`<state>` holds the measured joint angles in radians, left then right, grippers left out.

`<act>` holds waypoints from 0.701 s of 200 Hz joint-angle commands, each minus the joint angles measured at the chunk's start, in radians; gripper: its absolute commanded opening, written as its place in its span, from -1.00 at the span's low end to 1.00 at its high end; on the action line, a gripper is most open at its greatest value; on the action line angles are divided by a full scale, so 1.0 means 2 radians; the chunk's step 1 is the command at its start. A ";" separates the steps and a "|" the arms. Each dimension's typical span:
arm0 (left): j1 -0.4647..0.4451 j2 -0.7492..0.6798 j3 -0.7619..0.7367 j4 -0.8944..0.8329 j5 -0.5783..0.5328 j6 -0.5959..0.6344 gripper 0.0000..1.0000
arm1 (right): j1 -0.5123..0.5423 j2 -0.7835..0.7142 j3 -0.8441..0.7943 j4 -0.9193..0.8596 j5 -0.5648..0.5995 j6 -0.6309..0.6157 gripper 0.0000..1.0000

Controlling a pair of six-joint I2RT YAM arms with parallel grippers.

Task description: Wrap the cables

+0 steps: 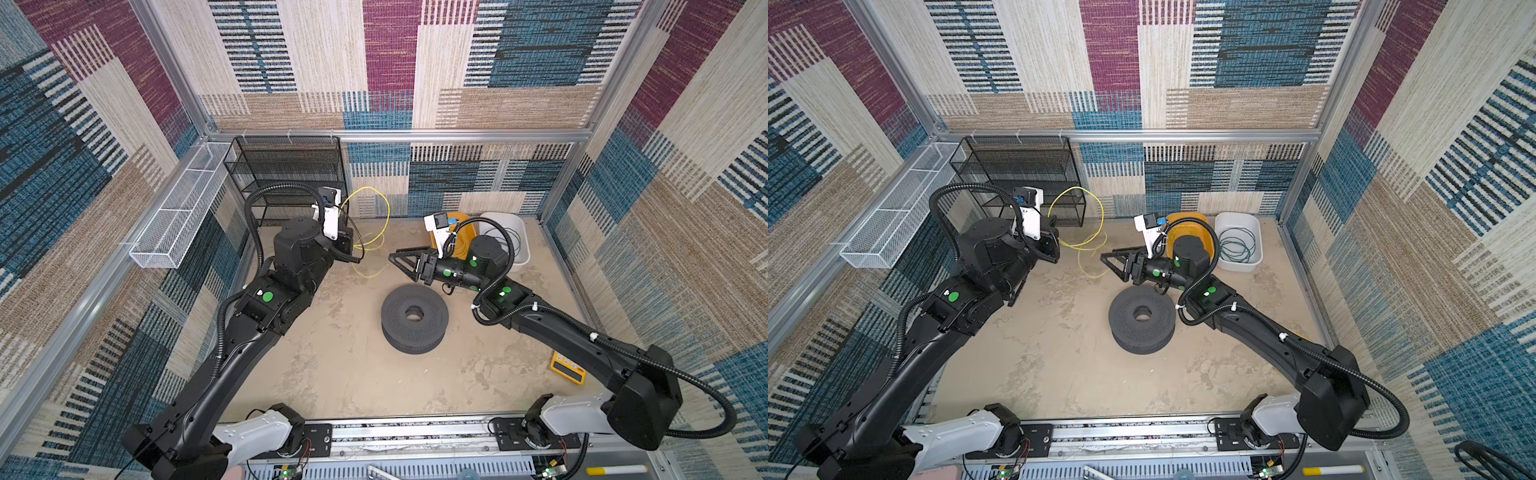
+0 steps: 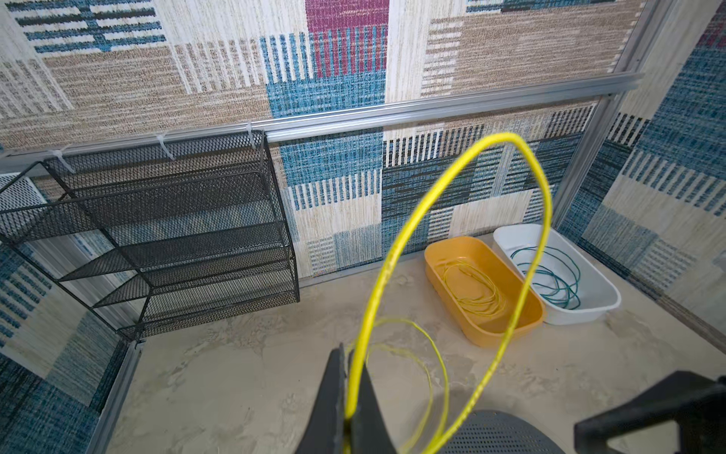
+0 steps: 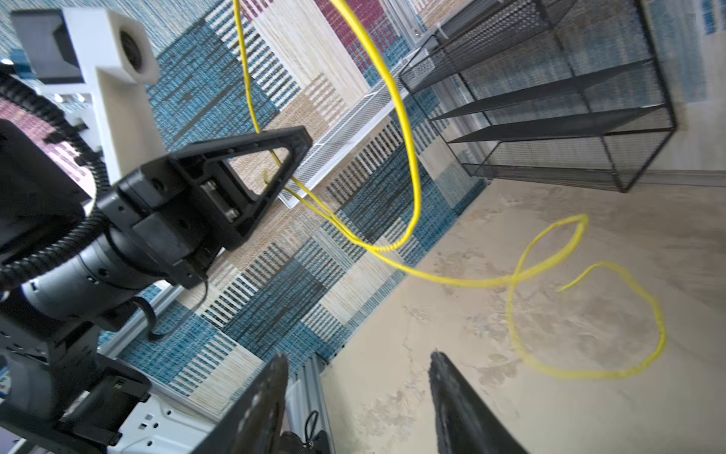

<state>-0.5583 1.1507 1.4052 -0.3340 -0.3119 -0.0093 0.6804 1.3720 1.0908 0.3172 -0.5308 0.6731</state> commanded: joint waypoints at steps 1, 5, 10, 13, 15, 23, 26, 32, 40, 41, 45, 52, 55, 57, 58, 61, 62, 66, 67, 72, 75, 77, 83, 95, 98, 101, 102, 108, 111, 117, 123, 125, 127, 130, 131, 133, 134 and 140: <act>0.001 -0.010 -0.011 0.039 -0.008 -0.036 -1.00 | 0.010 0.022 0.011 0.085 0.021 0.060 0.22; 0.001 -0.011 -0.012 0.041 -0.008 -0.039 -1.00 | 0.011 0.027 0.015 0.087 0.025 0.064 0.22; 0.002 -0.015 -0.016 0.043 -0.007 -0.042 -1.00 | 0.012 0.035 0.019 0.092 0.028 0.071 0.22; 0.002 -0.016 -0.018 0.045 -0.006 -0.044 -1.00 | 0.013 0.040 0.021 0.096 0.028 0.076 0.22; 0.002 -0.017 -0.019 0.046 -0.005 -0.045 -1.00 | 0.013 0.042 0.022 0.100 0.027 0.080 0.22; 0.003 -0.021 -0.024 0.050 -0.002 -0.049 -1.00 | 0.014 0.055 0.028 0.113 0.025 0.091 0.21; 0.003 -0.022 -0.025 0.051 -0.002 -0.050 -1.00 | 0.015 0.059 0.033 0.114 0.025 0.095 0.21; 0.002 -0.023 -0.027 0.050 -0.002 -0.055 -1.00 | 0.016 0.069 0.040 0.113 0.027 0.101 0.20; 0.002 -0.025 -0.030 0.052 0.001 -0.058 -1.00 | 0.018 0.080 0.049 0.118 0.025 0.104 0.17; 0.002 -0.026 -0.030 0.052 0.002 -0.059 -1.00 | 0.018 0.081 0.050 0.119 0.025 0.104 0.16; 0.002 -0.028 -0.032 0.052 0.003 -0.060 -1.00 | 0.019 0.086 0.053 0.121 0.023 0.104 0.15; 0.003 -0.030 -0.035 0.053 0.004 -0.063 -1.00 | 0.022 0.093 0.062 0.120 0.023 0.104 0.13; 0.003 -0.030 -0.036 0.054 0.005 -0.064 -1.00 | 0.022 0.096 0.065 0.118 0.024 0.104 0.11; 0.003 -0.031 -0.038 0.054 0.005 -0.064 -1.00 | 0.023 0.098 0.067 0.117 0.025 0.103 0.09; 0.003 -0.032 -0.038 0.055 0.006 -0.064 -1.00 | 0.023 0.098 0.069 0.117 0.025 0.103 0.08; 0.003 -0.032 -0.039 0.055 0.006 -0.065 -1.00 | 0.024 0.102 0.072 0.115 0.025 0.103 0.06; 0.003 -0.033 -0.039 0.055 0.006 -0.065 -1.00 | 0.024 0.102 0.073 0.114 0.025 0.102 0.05; 0.003 -0.034 -0.042 0.057 0.006 -0.066 -1.00 | 0.024 0.106 0.078 0.109 0.026 0.103 0.02; 0.003 -0.035 -0.042 0.058 0.006 -0.066 -1.00 | 0.025 0.108 0.079 0.108 0.026 0.103 0.02; 0.003 -0.037 -0.044 0.059 0.006 -0.067 -1.00 | 0.025 0.112 0.085 0.103 0.027 0.104 -0.01; 0.003 -0.038 -0.046 0.060 0.007 -0.068 -1.00 | 0.025 0.115 0.088 0.102 0.027 0.104 -0.02; 0.004 -0.039 -0.047 0.061 0.008 -0.068 -1.00 | 0.025 0.116 0.088 0.103 0.027 0.104 -0.03; 0.004 -0.040 -0.049 0.063 0.011 -0.068 -1.00 | 0.025 0.119 0.091 0.105 0.025 0.105 -0.10; 0.005 -0.040 -0.050 0.062 0.013 -0.071 -1.00 | 0.025 0.123 0.094 0.104 0.026 0.105 -0.33; 0.005 -0.040 -0.051 0.061 0.013 -0.071 -1.00 | 0.026 0.124 0.096 0.103 0.026 0.105 -0.37; 0.005 -0.040 -0.051 0.062 0.013 -0.071 -1.00 | 0.026 0.125 0.096 0.102 0.025 0.105 -0.41; 0.005 -0.040 -0.051 0.062 0.013 -0.071 -1.00 | 0.026 0.125 0.097 0.101 0.025 0.104 -0.43; 0.005 -0.040 -0.053 0.061 0.013 -0.071 -1.00 | 0.026 0.126 0.098 0.099 0.026 0.104 -0.57; 0.005 -0.041 -0.054 0.062 0.013 -0.071 -1.00 | 0.026 0.126 0.098 0.098 0.026 0.104 -0.62; 0.006 -0.041 -0.054 0.063 0.011 -0.070 -1.00 | 0.026 0.126 0.097 0.096 0.026 0.104 -0.72; 0.007 -0.042 -0.056 0.063 0.010 -0.069 -1.00 | 0.026 0.124 0.096 0.092 0.026 0.101 -0.80; 0.008 -0.043 -0.057 0.064 0.010 -0.068 -1.00 | 0.026 0.124 0.095 0.091 0.027 0.100 -0.83; 0.008 -0.043 -0.057 0.064 0.009 -0.067 -1.00 | 0.026 0.123 0.095 0.088 0.027 0.098 -0.85; 0.009 -0.044 -0.057 0.064 0.009 -0.065 -1.00 | 0.026 0.122 0.094 0.086 0.029 0.094 -0.89; 0.009 -0.044 -0.058 0.064 0.009 -0.065 -1.00 | 0.026 0.121 0.094 0.083 0.029 0.093 -0.90; 0.010 -0.044 -0.058 0.064 0.009 -0.064 -1.00 | 0.026 0.120 0.093 0.079 0.031 0.091 -0.93; 0.011 -0.045 -0.058 0.064 0.009 -0.063 -1.00 | 0.026 0.119 0.092 0.079 0.032 0.088 -0.94; 0.013 -0.045 -0.057 0.062 0.009 -0.057 -1.00 | 0.026 0.115 0.092 0.065 0.038 0.076 -1.00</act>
<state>-0.5446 1.0695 1.2938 -0.2558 -0.2989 -0.1074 0.7307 1.6211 1.2755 0.4824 -0.4862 0.8654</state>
